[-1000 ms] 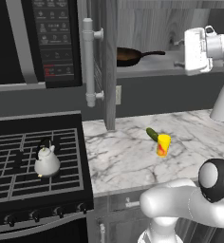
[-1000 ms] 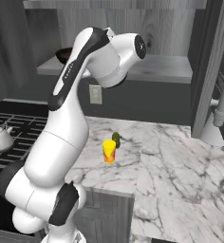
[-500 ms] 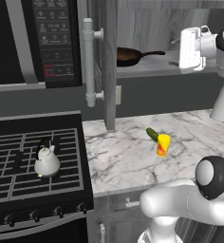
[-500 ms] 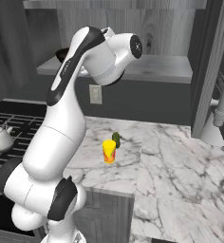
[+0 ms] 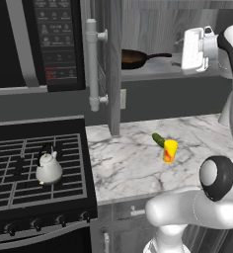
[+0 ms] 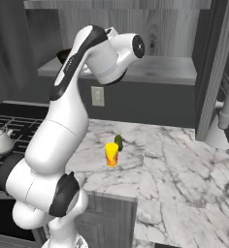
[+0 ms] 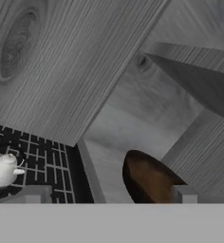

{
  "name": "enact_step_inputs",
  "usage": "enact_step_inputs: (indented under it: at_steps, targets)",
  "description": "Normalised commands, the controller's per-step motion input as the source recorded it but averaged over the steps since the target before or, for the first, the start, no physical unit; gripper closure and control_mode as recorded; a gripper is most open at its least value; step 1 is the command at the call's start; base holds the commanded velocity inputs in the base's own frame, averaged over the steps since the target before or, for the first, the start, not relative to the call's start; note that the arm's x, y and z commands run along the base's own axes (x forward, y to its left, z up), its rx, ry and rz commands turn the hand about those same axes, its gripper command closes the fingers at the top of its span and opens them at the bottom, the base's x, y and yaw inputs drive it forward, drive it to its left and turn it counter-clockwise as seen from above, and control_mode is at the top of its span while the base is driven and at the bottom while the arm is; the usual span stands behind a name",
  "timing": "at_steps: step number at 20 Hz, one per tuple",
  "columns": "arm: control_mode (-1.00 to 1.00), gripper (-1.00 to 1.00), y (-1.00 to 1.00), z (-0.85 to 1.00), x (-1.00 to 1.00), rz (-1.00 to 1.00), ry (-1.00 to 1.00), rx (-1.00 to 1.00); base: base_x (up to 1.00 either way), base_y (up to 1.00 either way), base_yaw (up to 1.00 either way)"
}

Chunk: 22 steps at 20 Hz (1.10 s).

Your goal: Pick the pan from the cabinet and place it on the stove. Then turn on the stove burner for the pan.

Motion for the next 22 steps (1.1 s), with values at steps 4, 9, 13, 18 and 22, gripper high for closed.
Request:
enact_step_inputs:
  at_steps: [4,9,13,18,22]
  targets:
    - [-1.0,-1.0,0.0,0.0,0.25,0.0,-0.01,0.0,0.0,0.0,0.0]
    - [-1.0,-1.0,0.04,-0.03,0.39,0.0,0.0,0.0,0.0,0.0,0.0]
    - [-1.0,-1.0,0.04,-0.19,0.39,0.0,0.0,-0.01,0.0,0.0,0.0]
    - [-1.0,-1.0,0.03,-0.15,0.45,0.0,0.01,0.0,0.0,0.0,0.0]
    - [-1.0,-1.0,-0.05,-0.07,0.5,0.01,0.0,0.0,0.0,0.0,0.0]
